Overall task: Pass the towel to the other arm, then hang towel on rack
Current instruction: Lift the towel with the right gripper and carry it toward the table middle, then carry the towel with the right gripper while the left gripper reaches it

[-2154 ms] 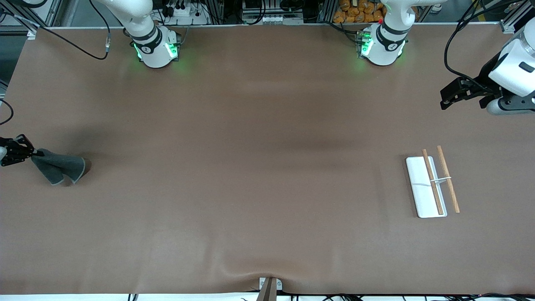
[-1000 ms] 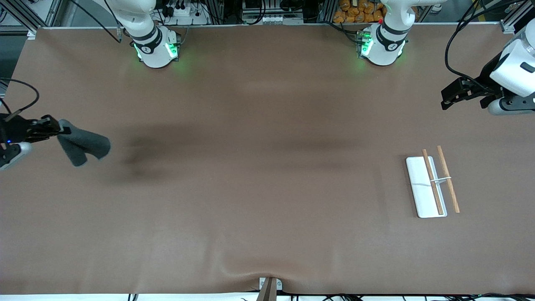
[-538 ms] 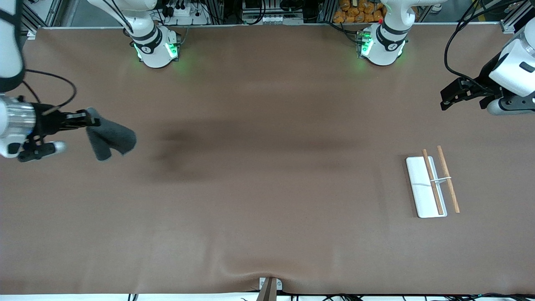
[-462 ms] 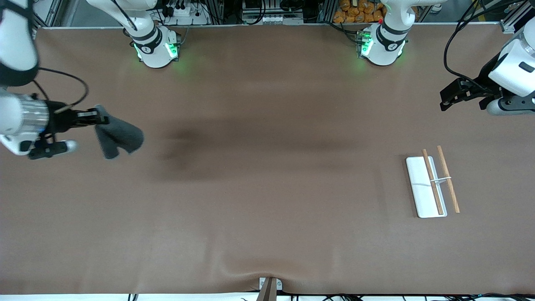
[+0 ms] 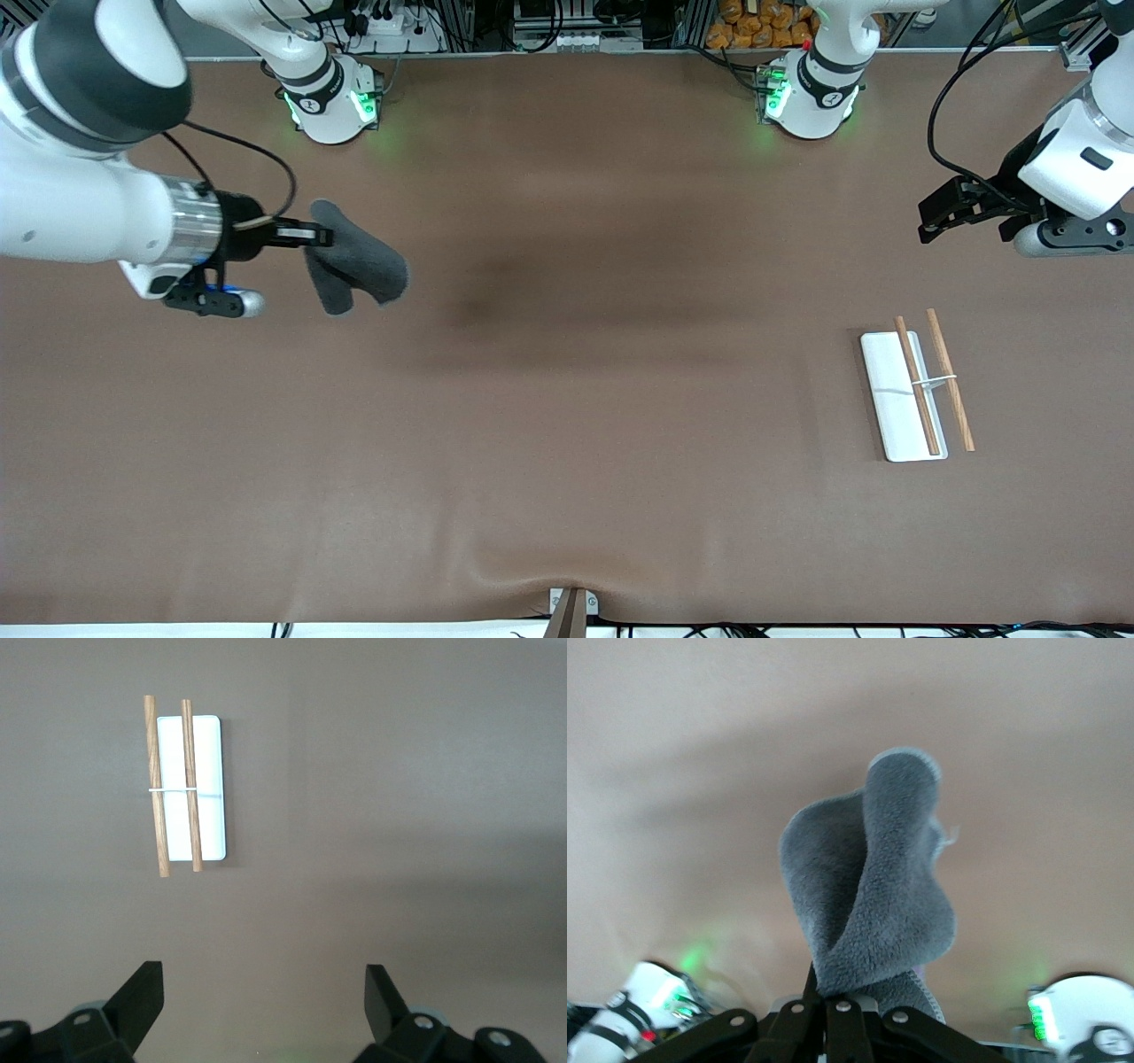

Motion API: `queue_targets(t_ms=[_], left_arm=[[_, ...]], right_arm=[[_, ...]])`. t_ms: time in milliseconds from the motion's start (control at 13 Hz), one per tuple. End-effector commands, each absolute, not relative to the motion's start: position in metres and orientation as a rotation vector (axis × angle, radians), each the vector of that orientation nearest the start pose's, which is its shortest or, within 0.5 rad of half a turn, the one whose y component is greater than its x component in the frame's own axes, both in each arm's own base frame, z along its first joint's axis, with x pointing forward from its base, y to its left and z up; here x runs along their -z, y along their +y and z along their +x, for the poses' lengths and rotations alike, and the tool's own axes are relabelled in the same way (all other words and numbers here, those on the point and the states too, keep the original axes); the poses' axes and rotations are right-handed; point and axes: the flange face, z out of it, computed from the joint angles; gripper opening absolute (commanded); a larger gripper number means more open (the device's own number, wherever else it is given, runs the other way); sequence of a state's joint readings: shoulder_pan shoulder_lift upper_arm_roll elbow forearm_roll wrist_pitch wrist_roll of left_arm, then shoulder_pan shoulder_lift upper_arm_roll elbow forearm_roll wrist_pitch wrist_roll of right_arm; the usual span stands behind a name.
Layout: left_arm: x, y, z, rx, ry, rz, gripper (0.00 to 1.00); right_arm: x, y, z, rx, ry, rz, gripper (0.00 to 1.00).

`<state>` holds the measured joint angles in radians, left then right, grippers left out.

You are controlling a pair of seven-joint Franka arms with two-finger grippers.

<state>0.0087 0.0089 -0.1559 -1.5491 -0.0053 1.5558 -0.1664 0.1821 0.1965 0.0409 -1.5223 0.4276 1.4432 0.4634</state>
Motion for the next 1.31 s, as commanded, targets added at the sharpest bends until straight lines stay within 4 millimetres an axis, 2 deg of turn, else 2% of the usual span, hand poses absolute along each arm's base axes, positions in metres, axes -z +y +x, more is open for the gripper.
queue_targets(t_ms=[0,154,231,538,615,769,923,1000,1154,1231], left_arm=[[-0.631,-0.086,0.546,-0.018,-0.053,-3.163,1.0],[-0.626,-0.095,0.548,-0.024,-0.053,-3.165,1.0],[-0.618,-0.106,0.551,-0.048,-0.077,-3.173,1.0],[-0.589,-0.139,0.558,-0.2,-0.305,-3.249,1.0],[-0.579,-0.143,0.561,-0.248,-0.344,-3.269,1.0],[-0.562,-0.157,0.567,-0.318,-0.347,-3.296,1.0],[-0.552,-0.174,0.569,-0.343,-0.373,-3.299,1.0],[-0.547,-0.187,0.569,-0.38,-0.461,-3.31,1.0],[-0.54,-0.209,0.571,-0.421,-0.657,-3.307,1.0],[-0.536,-0.223,0.57,-0.427,-0.719,-3.298,1.0]], right_arm=[[-0.543,0.247,0.552,-0.541,0.571,-2.716,0.0],[-0.539,0.287,0.541,-0.571,0.744,-2.678,0.0],[-0.539,0.3,0.539,-0.616,0.851,-2.618,0.0],[-0.545,0.323,0.544,-0.898,1.246,-2.22,0.0],[-0.544,0.33,0.548,-0.913,1.327,-2.14,0.0],[-0.545,0.363,0.541,-0.882,1.416,-2.069,0.0],[-0.54,0.387,0.538,-0.872,1.544,-1.976,0.0],[-0.536,0.395,0.539,-0.864,1.576,-1.945,0.0],[-0.527,0.41,0.545,-0.913,1.683,-1.773,0.0],[-0.525,0.411,0.548,-0.92,1.723,-1.71,0.0]])
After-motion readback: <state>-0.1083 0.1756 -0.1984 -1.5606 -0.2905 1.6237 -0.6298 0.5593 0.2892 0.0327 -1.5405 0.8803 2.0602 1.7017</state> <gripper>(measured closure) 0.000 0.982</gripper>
